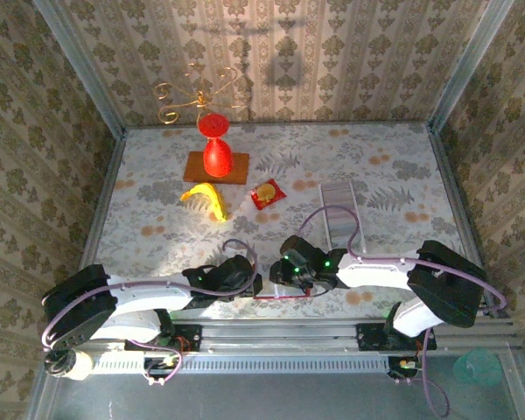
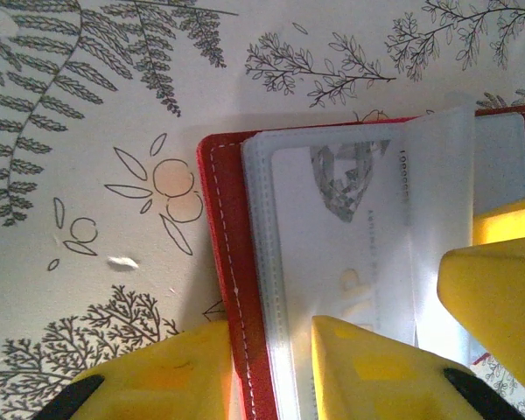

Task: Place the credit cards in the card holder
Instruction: Flip over the card slot in the card holder.

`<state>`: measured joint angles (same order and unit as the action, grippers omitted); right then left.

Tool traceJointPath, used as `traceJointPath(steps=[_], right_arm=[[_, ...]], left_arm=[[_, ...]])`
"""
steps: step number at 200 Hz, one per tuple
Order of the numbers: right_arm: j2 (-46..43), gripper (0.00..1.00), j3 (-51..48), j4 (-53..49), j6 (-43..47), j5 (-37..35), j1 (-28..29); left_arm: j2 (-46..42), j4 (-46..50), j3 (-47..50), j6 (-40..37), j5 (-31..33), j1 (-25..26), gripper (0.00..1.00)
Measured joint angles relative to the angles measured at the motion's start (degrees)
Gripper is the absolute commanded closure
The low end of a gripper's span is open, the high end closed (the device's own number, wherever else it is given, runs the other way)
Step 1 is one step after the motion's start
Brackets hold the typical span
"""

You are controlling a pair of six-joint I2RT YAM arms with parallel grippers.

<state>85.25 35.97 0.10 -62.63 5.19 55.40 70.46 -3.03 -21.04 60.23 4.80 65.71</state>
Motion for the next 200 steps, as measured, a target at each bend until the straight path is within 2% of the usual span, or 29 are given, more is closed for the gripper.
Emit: traceJointPath(steps=[51, 200], right_arm=[[0.0, 0.62, -0.94, 4.09, -2.12, 1.03, 0.15], [-2.62, 0.63, -0.83, 4.5, -3.28, -0.7, 2.27]], left_arm=[[0.0, -0.04, 0.0, 0.0, 0.0, 0.0, 0.73], [-0.2, -0.2, 0.0, 0.02, 0.83, 0.22, 0.78]])
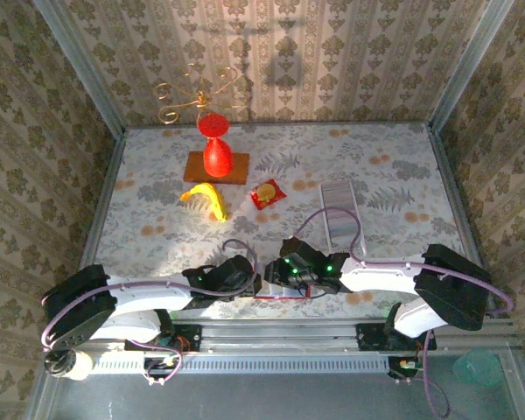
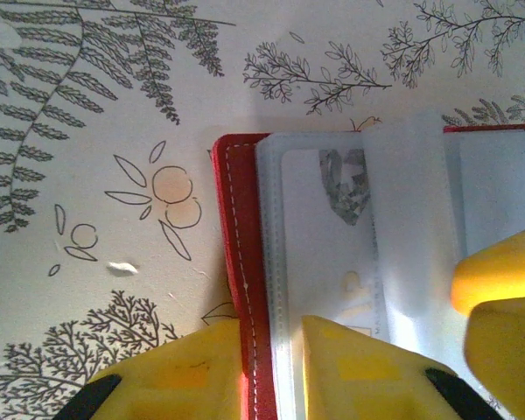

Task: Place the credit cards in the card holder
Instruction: Flip over the card slot in the card holder.

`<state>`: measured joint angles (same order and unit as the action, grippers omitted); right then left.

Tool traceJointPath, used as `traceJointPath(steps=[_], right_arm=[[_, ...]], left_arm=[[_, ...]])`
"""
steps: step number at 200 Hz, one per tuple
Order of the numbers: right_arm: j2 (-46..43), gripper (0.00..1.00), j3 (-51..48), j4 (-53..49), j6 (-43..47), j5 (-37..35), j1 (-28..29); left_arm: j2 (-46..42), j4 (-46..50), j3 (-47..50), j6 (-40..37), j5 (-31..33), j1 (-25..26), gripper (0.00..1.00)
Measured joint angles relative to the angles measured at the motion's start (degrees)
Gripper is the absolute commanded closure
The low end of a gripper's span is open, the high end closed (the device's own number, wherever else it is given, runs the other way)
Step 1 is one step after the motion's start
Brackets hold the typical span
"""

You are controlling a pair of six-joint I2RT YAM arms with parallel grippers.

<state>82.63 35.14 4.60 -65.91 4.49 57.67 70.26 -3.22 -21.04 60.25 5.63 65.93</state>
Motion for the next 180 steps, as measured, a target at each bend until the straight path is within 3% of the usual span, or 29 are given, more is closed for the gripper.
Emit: traceJointPath(steps=[180], right_arm=[[4.07, 0.63, 1.36, 8.15, -2.43, 0.22, 2.01]], left_arm=[[-4.83, 2.56, 2.27, 0.22, 1.97, 0.04, 0.78]])
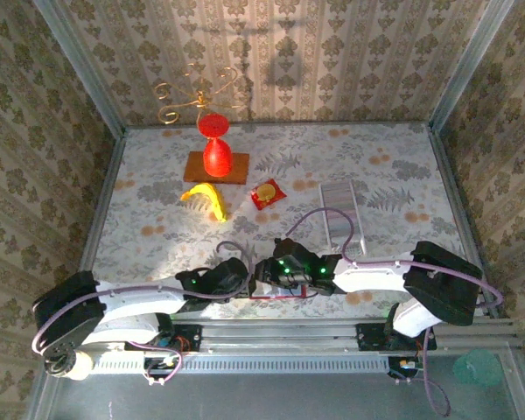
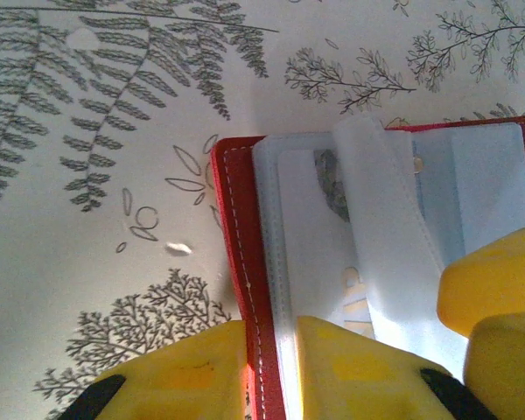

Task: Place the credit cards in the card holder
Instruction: Flip over the card slot in the card holder.

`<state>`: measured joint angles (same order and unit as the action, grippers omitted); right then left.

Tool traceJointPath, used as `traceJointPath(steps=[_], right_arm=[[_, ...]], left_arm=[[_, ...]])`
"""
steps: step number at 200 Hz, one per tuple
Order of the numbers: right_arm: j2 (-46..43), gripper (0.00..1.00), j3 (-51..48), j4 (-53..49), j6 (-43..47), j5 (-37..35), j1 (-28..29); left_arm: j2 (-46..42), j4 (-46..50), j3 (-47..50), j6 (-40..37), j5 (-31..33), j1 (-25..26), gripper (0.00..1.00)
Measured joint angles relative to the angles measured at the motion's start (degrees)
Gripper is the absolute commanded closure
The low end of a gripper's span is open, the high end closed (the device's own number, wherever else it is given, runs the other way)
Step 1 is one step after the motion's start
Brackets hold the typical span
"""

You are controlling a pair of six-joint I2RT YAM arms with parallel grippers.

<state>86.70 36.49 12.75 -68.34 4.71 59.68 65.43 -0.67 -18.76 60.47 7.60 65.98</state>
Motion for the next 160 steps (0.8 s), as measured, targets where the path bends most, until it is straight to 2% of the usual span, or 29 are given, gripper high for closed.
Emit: traceJointPath(steps=[38, 60, 160], right_arm=[[1.31, 0.63, 0.39, 1.68, -0.96, 0.52, 0.28], [1.95, 0.58, 0.61, 2.69, -1.38, 0.83, 0.28], [3.39, 0.51, 1.09, 6.62, -2.62, 2.01, 0.28]], left_arm=[[-2.25, 2.03, 0.81, 0.44, 1.11, 0.0, 0.74], [-3.5, 2.99, 1.22, 0.59, 1.97, 0.0, 0.71], [-8.98, 8.41, 1.86, 1.57, 5.35, -0.02, 0.64]])
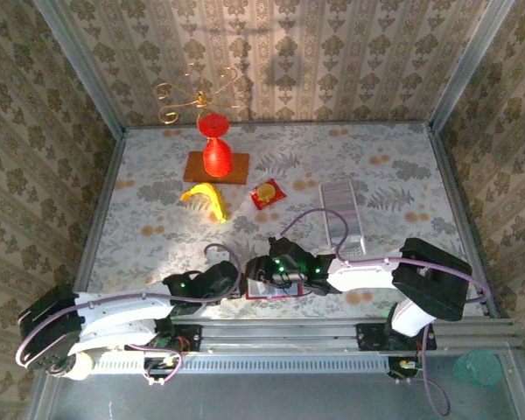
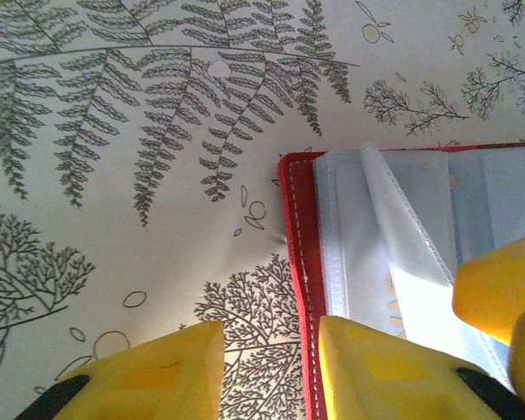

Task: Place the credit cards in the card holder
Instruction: Flip over the card slot in the card holder.

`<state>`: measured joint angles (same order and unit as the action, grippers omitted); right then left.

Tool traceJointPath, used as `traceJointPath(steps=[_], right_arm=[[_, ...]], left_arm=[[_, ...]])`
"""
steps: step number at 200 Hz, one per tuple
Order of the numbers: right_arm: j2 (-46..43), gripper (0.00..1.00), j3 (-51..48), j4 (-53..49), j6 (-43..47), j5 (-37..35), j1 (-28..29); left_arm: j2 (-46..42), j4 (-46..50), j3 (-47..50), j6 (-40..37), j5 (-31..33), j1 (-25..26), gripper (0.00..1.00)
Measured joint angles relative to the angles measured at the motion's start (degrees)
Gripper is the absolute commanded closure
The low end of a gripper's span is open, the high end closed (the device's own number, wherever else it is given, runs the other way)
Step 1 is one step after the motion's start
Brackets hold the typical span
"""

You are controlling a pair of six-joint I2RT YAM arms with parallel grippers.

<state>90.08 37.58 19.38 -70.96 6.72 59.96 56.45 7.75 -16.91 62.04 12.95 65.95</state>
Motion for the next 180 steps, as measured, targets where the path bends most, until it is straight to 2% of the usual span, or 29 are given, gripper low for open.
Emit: traceJointPath(steps=[60, 100, 121, 141, 164, 180], right_arm=[[-0.83, 0.45, 1.95, 4.0, 1.11, 1.36, -0.02], [-9.46, 0.43, 5.09, -5.51, 10.86, 1.11, -1.86], [-17.33, 0.41, 6.86, -13.38, 21.86, -0.96, -4.52], [-25.55, 0.37, 7.54, -19.34, 37.97, -3.63, -6.91], [-33.53, 0.03, 7.34, -24.65, 61.44, -5.77, -7.78], [-36.44, 0.0, 7.21, -28.96, 77.5, -6.93, -8.59]], left_arm=[[-7.58, 3.04, 0.85, 0.2, 1.97, -0.02, 0.59], [-9.97, 3.65, 1.27, -0.09, 2.32, -0.02, 0.55], [-9.22, 3.48, 1.25, -0.37, 2.23, -0.02, 0.53], [-7.32, 2.97, 1.25, -1.18, 1.62, -0.02, 0.5], [-5.57, 1.88, 1.22, -2.32, 0.72, -0.02, 0.48], [-4.63, 1.03, 1.18, -2.95, 0.17, -0.02, 0.48]])
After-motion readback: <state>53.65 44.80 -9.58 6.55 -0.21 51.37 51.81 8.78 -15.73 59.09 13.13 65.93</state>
